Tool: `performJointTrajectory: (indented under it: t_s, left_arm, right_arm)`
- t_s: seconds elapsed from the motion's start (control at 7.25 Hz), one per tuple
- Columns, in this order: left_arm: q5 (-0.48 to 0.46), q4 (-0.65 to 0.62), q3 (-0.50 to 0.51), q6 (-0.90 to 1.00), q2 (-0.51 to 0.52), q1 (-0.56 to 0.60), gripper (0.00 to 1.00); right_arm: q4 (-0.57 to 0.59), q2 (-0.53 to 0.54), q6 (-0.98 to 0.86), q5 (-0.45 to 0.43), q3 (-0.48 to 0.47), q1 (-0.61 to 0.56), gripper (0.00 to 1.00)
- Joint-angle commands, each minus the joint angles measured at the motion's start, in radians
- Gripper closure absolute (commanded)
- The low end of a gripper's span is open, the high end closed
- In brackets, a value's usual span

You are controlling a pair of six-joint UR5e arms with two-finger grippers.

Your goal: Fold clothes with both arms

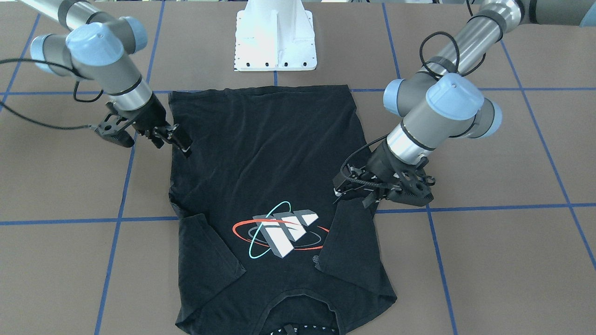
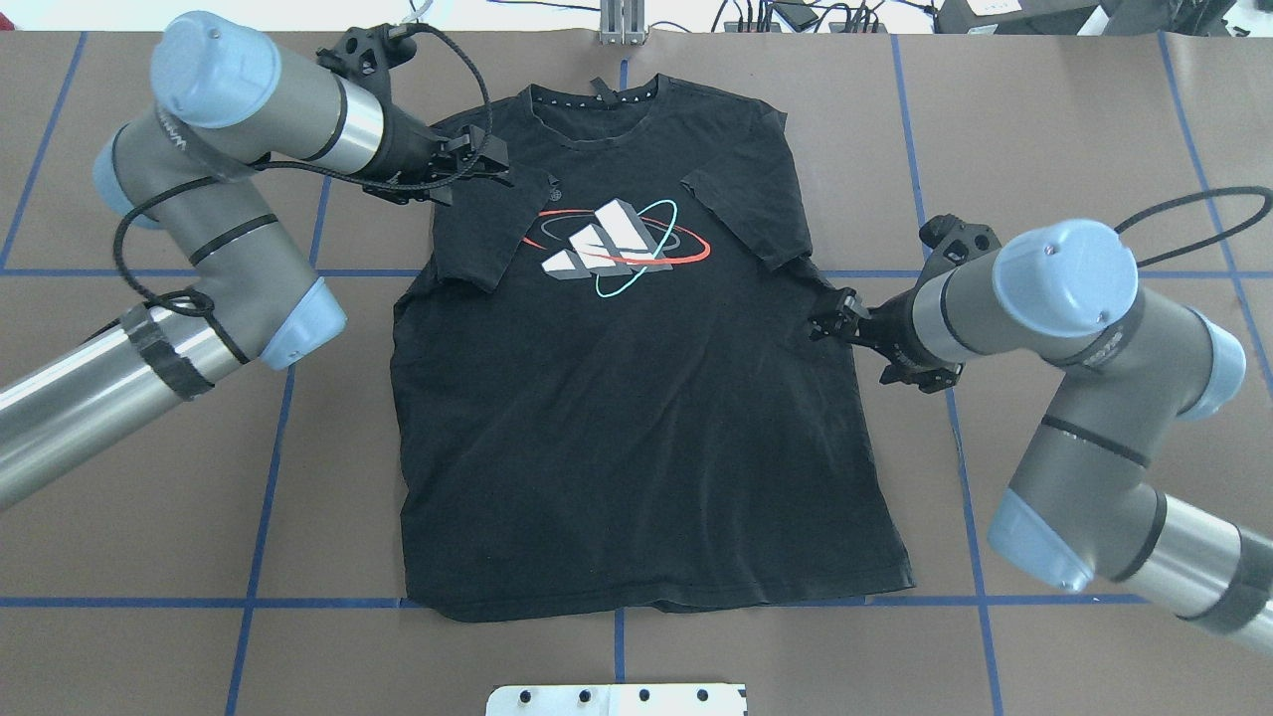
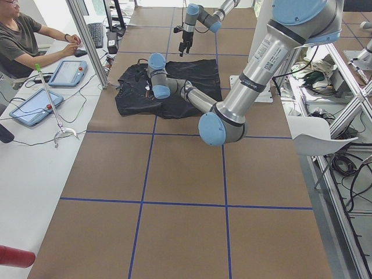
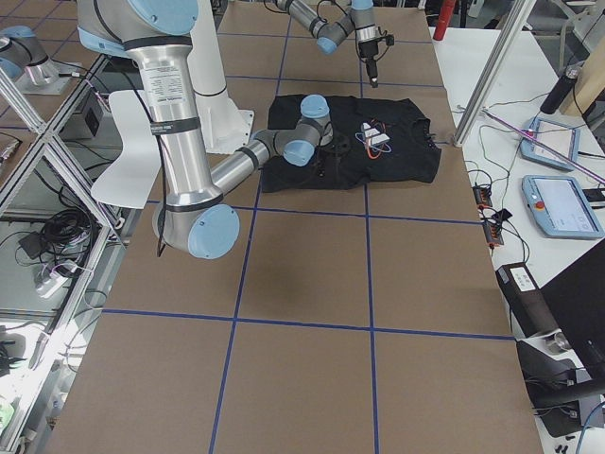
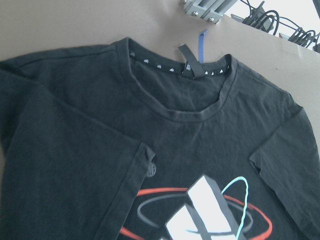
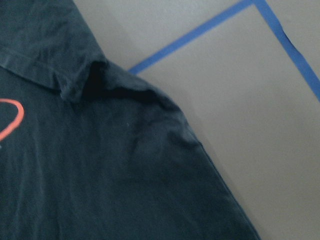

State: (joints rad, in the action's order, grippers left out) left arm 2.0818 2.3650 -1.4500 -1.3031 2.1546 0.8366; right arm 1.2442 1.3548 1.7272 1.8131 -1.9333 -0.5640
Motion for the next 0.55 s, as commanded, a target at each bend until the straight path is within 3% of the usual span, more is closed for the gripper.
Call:
performJointTrajectory:
  t_s: [0.0,0.28,0.41]
  left_arm:
    - [0.036,-0.001,-0.122,-0.004,-0.087,-0.001,0.05]
    - [0.052,0.003,-0.139,-0.004,-0.110,-0.001,0.05]
    - [0.050,0.003,-0.147,-0.004,-0.107,-0.001,0.04]
  right_arm:
    - [0.153,0.161,0.222,-0.217,-0.221,0.229,0.01]
    - [0.146,0.242,0.377,-0.348,-0.251,0.391,0.03]
    - [0.127,0.266,0.450,-0.360,-0.263,0.421,0.06]
